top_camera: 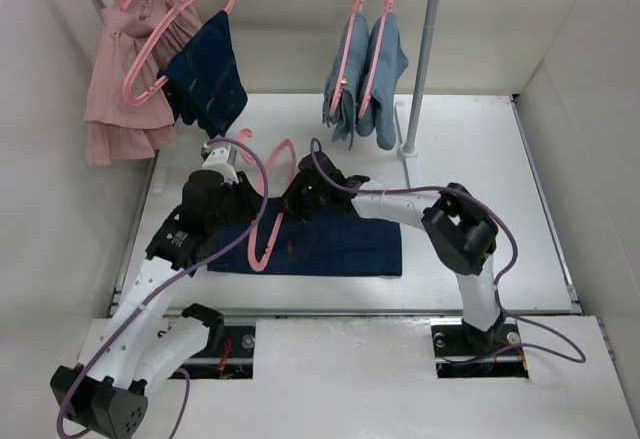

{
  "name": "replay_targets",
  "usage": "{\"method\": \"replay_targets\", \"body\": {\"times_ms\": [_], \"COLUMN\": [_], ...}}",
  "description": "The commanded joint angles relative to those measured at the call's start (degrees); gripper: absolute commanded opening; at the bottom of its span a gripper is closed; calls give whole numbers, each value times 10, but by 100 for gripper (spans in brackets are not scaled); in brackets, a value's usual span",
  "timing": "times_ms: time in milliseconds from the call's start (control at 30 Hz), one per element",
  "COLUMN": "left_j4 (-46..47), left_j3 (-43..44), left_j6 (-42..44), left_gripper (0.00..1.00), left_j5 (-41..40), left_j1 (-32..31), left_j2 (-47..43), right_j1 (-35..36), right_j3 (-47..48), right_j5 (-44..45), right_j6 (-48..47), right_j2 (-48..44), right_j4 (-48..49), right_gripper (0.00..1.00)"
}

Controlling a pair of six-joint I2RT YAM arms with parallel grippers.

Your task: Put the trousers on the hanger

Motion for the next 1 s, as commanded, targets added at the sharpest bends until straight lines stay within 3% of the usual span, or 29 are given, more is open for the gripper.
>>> {"method": "replay_targets", "body": {"times_ms": [0,100,133,333,467,633,733,800,867,967], "left_j4": [47,18,10,-10,-28,-6,8,8,2,2], "left_j3": [-2,20,26,58,58,47,47,47,47,37], "left_j6": [-11,25,33,68,57,44,44,44,50,50], "left_gripper": [27,76,81,84,84,71,61,47,42,5], "left_j5": [37,58,58,77,87,193,199,199,204,199], "left_j1": [-1,12,18,54,72,90,90,90,90,90], "left_j2": [-16,-21,-21,-26,20,83,94,104,105,105], "right_j1": [-6,-21,-26,-55,-55,-60,-61,-61,-61,-61], "right_j3": [-38,-67,-72,-90,-143,-180,-192,-192,-192,-186], "right_j5": [-37,-18,-18,-115,-121,-93,-73,-60,-53,-36], "right_j6": [-18,-58,-76,-247,-313,-341,-347,-347,-347,-360], "right_j2": [-14,-49,-56,-47,-53,-88,-95,-101,-101,-101], "right_j4": [34,34,34,34,34,29,18,18,18,-7], "right_gripper": [0,0,0,0,0,0,0,0,0,0]}}
